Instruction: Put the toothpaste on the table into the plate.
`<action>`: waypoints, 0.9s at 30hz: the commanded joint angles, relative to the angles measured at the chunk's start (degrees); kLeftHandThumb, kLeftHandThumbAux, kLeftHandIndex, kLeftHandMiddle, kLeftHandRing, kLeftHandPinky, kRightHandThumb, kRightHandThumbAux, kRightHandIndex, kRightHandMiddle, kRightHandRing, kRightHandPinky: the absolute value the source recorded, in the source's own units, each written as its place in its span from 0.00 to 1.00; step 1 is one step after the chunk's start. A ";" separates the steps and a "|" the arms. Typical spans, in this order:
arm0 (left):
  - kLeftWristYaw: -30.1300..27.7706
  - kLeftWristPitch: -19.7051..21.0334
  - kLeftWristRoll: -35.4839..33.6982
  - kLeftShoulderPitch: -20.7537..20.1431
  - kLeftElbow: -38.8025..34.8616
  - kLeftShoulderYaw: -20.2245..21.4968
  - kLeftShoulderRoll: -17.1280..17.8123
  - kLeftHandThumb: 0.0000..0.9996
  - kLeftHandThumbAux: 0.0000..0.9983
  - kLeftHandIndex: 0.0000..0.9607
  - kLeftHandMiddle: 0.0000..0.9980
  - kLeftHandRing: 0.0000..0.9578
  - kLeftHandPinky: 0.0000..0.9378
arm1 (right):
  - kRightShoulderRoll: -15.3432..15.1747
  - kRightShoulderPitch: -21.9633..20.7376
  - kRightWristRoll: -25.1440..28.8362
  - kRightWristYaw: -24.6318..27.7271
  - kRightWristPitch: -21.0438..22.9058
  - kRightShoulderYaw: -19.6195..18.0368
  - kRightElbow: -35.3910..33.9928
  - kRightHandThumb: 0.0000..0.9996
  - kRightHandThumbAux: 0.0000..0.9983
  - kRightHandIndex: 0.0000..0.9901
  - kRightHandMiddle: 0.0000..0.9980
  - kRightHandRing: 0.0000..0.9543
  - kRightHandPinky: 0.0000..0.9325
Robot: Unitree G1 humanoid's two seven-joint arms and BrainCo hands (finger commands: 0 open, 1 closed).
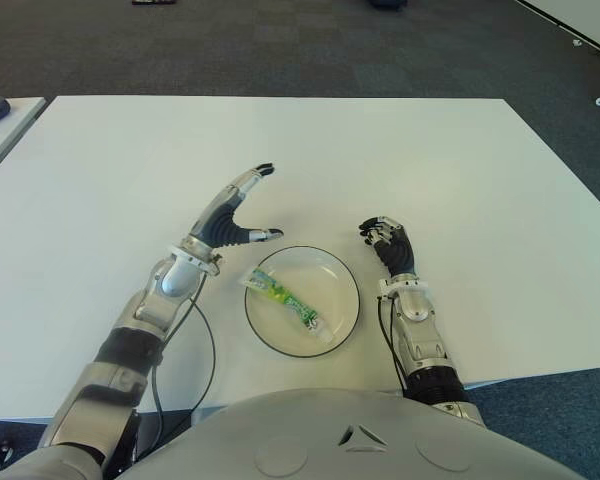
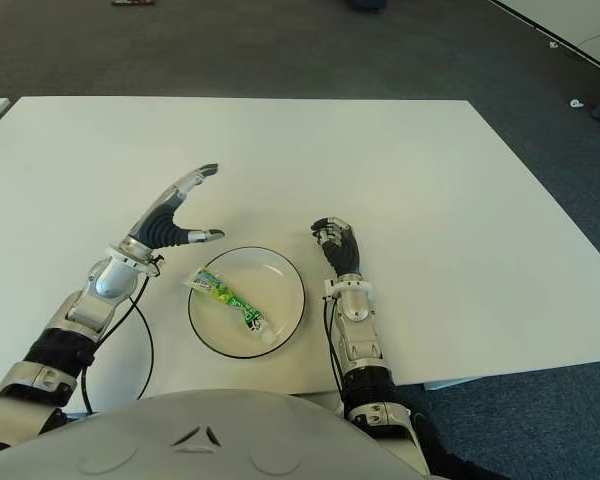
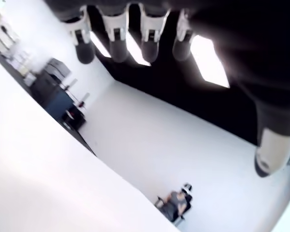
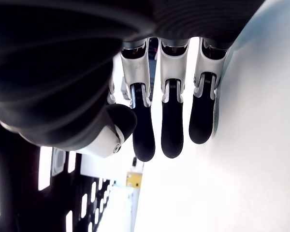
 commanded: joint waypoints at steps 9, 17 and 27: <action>4.54 7.70 -4.09 3.56 -4.91 7.34 -5.03 0.00 0.53 0.07 0.09 0.05 0.02 | 0.00 -0.85 0.53 0.43 -0.09 -0.03 1.30 0.71 0.73 0.43 0.45 0.44 0.45; 11.15 3.03 -5.34 1.23 9.05 11.75 -6.50 0.00 0.58 0.12 0.14 0.15 0.20 | 0.01 -1.35 0.37 0.08 0.46 -0.17 1.72 0.71 0.73 0.42 0.44 0.43 0.45; 14.27 -0.82 -10.49 0.67 15.36 14.76 -12.40 0.01 0.64 0.10 0.18 0.23 0.31 | 0.18 -1.75 0.40 -0.10 0.72 -0.12 1.55 0.71 0.73 0.43 0.44 0.43 0.45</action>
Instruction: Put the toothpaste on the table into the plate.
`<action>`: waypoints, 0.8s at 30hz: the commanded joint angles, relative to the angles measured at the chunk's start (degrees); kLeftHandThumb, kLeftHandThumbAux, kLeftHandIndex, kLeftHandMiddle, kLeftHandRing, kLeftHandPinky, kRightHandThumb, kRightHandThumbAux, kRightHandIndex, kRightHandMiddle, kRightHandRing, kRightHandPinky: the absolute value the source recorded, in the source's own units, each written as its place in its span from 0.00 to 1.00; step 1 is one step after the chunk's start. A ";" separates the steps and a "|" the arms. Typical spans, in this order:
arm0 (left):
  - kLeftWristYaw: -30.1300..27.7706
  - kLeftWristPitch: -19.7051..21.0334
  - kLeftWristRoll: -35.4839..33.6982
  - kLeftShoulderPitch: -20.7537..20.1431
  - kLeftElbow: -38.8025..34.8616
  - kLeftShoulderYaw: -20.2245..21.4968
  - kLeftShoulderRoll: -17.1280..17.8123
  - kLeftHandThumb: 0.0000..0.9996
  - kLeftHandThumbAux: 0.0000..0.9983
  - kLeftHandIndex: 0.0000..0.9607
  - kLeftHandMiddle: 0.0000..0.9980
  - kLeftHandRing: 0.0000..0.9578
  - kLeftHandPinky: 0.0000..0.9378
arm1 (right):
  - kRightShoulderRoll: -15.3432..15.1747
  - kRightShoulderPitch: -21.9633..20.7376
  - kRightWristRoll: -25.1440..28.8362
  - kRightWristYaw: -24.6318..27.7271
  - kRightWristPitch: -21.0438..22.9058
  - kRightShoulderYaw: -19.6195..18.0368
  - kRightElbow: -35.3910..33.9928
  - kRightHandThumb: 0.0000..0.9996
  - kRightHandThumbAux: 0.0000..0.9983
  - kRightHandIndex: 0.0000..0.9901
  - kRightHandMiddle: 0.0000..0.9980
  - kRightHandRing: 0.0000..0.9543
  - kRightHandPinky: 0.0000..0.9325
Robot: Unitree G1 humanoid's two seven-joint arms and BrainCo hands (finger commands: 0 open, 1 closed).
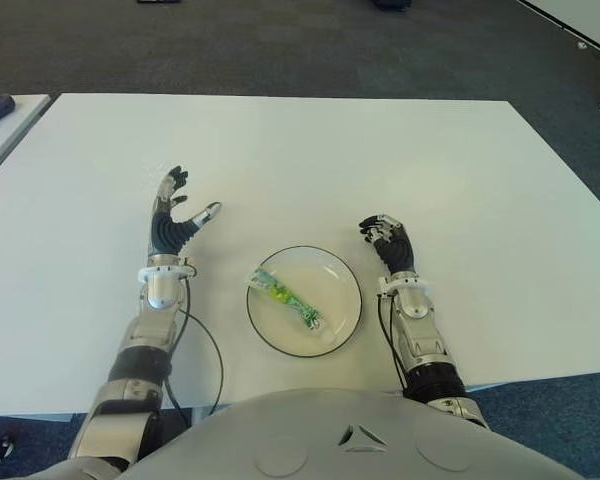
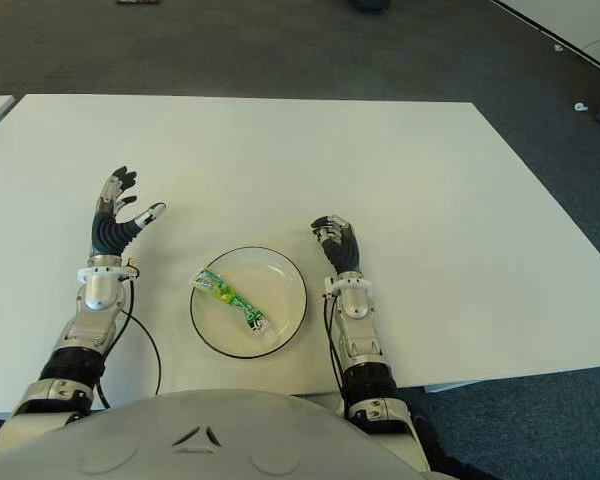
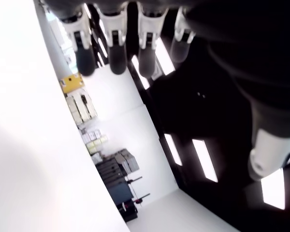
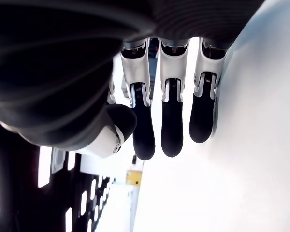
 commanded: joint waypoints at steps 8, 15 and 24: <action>0.63 -3.14 -6.39 -0.92 6.56 3.05 -5.15 0.04 0.76 0.33 0.35 0.41 0.48 | 0.19 -0.82 0.28 -0.45 1.22 -0.37 0.47 0.71 0.73 0.43 0.44 0.43 0.45; 1.78 0.82 -4.91 -0.20 5.63 2.95 -5.16 0.00 0.88 0.54 0.52 0.55 0.58 | 0.15 -1.06 0.30 -0.70 1.91 -0.55 0.35 0.71 0.73 0.43 0.44 0.43 0.45; 3.11 2.76 -2.10 0.64 4.48 0.81 -5.93 0.66 0.73 0.46 0.63 0.66 0.65 | 0.11 -1.12 0.24 -0.89 1.30 -0.62 0.25 0.71 0.74 0.43 0.45 0.45 0.47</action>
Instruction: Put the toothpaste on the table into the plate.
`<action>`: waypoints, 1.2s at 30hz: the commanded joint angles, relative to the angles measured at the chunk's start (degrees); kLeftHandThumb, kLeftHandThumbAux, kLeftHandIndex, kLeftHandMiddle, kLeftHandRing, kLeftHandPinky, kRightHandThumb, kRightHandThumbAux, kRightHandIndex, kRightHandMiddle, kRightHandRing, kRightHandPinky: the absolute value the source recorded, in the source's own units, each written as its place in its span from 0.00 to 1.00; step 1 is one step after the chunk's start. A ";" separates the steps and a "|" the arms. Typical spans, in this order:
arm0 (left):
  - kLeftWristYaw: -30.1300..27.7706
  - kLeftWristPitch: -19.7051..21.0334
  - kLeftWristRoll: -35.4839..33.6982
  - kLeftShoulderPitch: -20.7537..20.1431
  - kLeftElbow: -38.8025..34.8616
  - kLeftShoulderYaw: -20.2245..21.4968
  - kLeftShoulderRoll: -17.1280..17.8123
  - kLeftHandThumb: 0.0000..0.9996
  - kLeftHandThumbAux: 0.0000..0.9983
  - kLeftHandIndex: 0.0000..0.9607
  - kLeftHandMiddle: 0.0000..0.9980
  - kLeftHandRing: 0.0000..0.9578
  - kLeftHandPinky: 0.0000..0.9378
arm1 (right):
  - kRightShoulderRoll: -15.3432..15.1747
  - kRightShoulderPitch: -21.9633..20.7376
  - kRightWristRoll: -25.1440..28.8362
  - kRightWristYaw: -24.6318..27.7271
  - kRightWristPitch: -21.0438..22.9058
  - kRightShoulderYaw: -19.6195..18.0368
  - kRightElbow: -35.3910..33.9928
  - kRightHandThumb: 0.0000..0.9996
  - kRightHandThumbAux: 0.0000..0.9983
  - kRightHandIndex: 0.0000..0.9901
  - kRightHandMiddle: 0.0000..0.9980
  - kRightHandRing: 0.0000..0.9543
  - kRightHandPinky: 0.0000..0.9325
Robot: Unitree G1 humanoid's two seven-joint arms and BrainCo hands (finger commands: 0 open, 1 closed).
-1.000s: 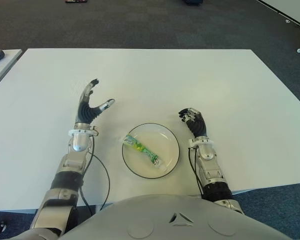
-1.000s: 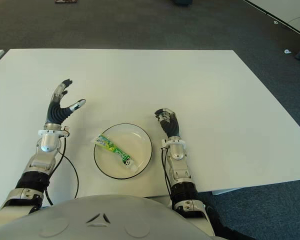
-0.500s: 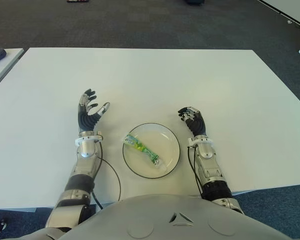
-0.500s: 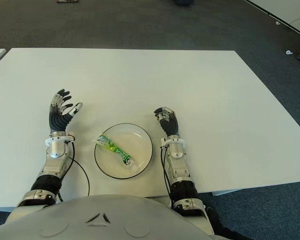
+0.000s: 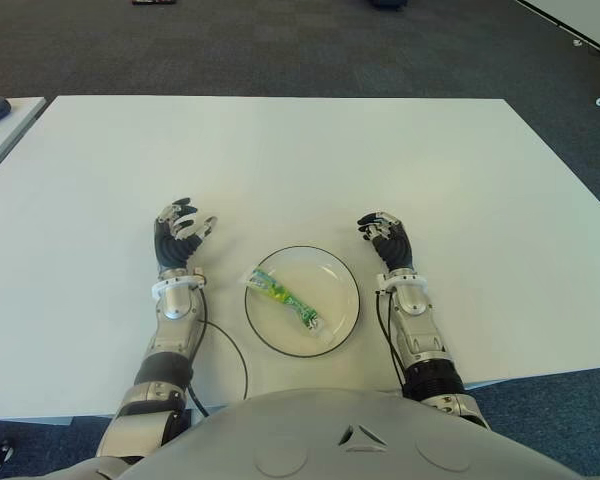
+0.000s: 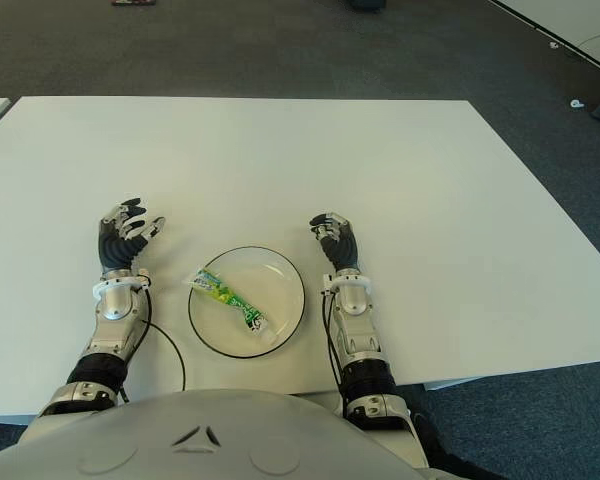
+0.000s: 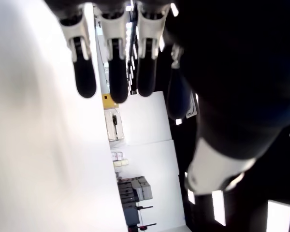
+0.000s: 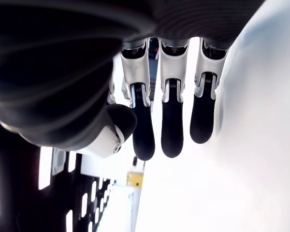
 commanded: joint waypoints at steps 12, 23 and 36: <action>-0.83 3.55 2.09 2.00 -2.72 -2.90 -0.53 0.70 0.72 0.45 0.65 0.68 0.67 | -0.13 -0.89 0.31 -0.39 0.10 -0.33 0.72 0.72 0.74 0.43 0.46 0.46 0.47; -1.40 6.90 3.82 4.07 -6.51 -4.62 -0.29 0.71 0.72 0.45 0.70 0.72 0.72 | 0.07 -0.81 0.68 -0.01 -0.62 -0.17 0.61 0.71 0.73 0.43 0.46 0.45 0.46; -1.93 9.85 4.69 5.02 -7.31 -5.72 -0.19 0.71 0.72 0.46 0.72 0.73 0.73 | 0.25 -0.68 0.62 -0.17 -0.64 -0.25 0.59 0.71 0.73 0.43 0.46 0.46 0.48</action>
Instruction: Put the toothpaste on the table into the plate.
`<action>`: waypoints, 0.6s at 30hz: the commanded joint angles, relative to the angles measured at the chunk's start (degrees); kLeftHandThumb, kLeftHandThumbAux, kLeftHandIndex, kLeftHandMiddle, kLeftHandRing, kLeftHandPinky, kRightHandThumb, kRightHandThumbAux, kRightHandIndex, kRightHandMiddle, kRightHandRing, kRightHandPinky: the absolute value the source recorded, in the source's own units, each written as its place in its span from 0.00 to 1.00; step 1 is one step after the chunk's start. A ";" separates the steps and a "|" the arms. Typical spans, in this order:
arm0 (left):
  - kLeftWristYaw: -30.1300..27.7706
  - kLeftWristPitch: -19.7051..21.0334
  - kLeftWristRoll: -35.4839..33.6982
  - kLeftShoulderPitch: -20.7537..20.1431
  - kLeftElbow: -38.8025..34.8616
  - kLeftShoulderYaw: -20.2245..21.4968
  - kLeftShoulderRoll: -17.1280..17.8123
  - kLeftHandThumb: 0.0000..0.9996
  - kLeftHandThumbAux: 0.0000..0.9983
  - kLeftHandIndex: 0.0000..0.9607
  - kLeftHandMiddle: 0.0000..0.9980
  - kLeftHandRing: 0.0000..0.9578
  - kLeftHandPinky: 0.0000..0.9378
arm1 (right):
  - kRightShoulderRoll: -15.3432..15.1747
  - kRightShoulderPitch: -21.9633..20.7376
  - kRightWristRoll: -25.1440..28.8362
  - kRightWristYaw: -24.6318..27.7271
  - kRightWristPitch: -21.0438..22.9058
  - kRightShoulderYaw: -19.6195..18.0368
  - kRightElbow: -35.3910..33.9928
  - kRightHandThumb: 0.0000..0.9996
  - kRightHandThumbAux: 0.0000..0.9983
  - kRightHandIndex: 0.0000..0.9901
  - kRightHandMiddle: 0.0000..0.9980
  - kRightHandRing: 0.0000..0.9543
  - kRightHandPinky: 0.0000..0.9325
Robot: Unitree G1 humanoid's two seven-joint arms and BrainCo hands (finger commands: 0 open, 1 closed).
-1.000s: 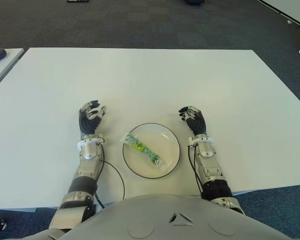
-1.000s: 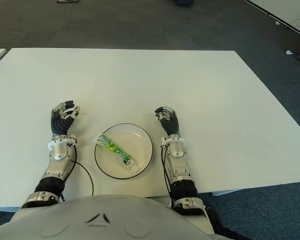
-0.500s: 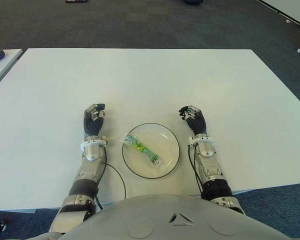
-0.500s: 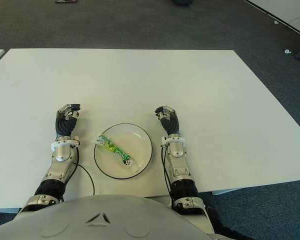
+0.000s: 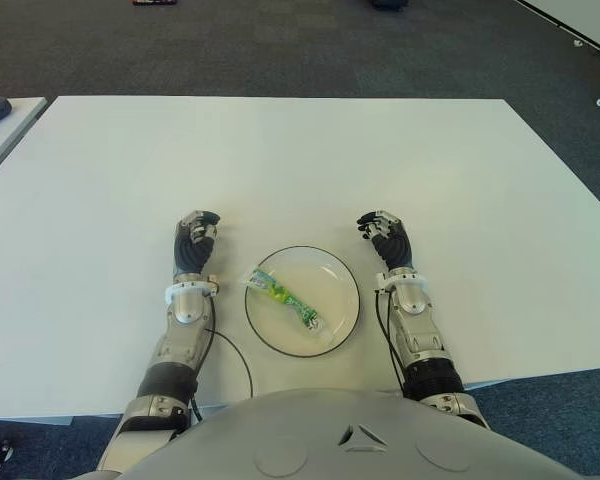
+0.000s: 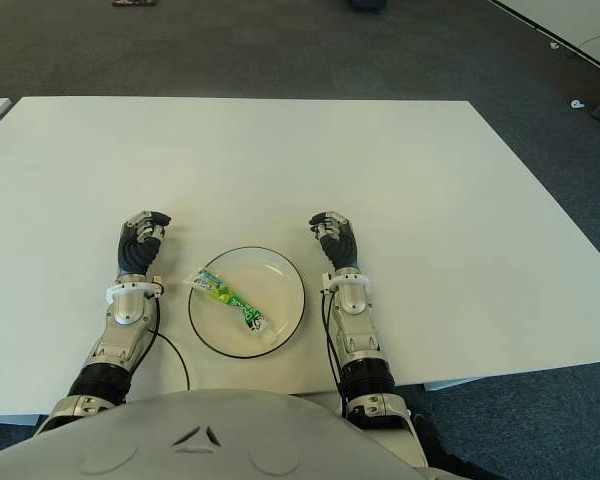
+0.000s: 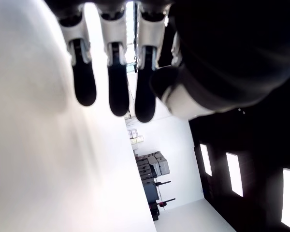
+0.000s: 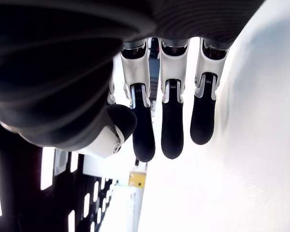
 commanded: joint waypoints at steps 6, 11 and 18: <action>-1.20 2.29 0.67 1.36 0.07 -1.09 0.01 0.71 0.72 0.46 0.72 0.73 0.73 | -0.03 -0.15 0.28 -0.16 -0.70 -0.12 0.44 0.71 0.73 0.43 0.46 0.46 0.48; -1.32 3.02 0.70 1.73 -0.50 -1.32 0.05 0.71 0.72 0.46 0.72 0.73 0.73 | -0.17 0.06 0.10 -0.27 -0.36 -0.15 0.30 0.71 0.73 0.43 0.46 0.47 0.49; -1.23 3.63 0.84 2.15 -1.15 -1.60 0.13 0.71 0.72 0.46 0.72 0.73 0.73 | -0.18 0.16 -0.02 -0.42 0.35 -0.15 0.07 0.71 0.74 0.42 0.45 0.46 0.47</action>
